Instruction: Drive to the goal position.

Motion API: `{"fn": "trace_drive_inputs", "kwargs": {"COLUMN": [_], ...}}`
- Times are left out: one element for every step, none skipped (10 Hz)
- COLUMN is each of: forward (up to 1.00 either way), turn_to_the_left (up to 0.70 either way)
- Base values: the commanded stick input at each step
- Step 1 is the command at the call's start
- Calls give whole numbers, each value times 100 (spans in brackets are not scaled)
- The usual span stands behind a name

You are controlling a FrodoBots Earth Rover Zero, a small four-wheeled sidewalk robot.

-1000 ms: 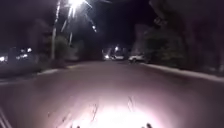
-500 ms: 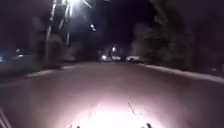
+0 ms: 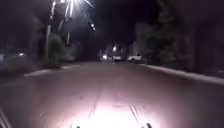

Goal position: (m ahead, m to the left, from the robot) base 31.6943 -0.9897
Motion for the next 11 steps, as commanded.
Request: {"fn": "trace_drive_inputs", "kwargs": {"forward": [70, 70, 70, 70, 70, 70, 70, 70, 70, 70, 70], "turn_to_the_left": [0, 0, 0, 0, 0, 0, 0, 0, 0, 0, 0]}}
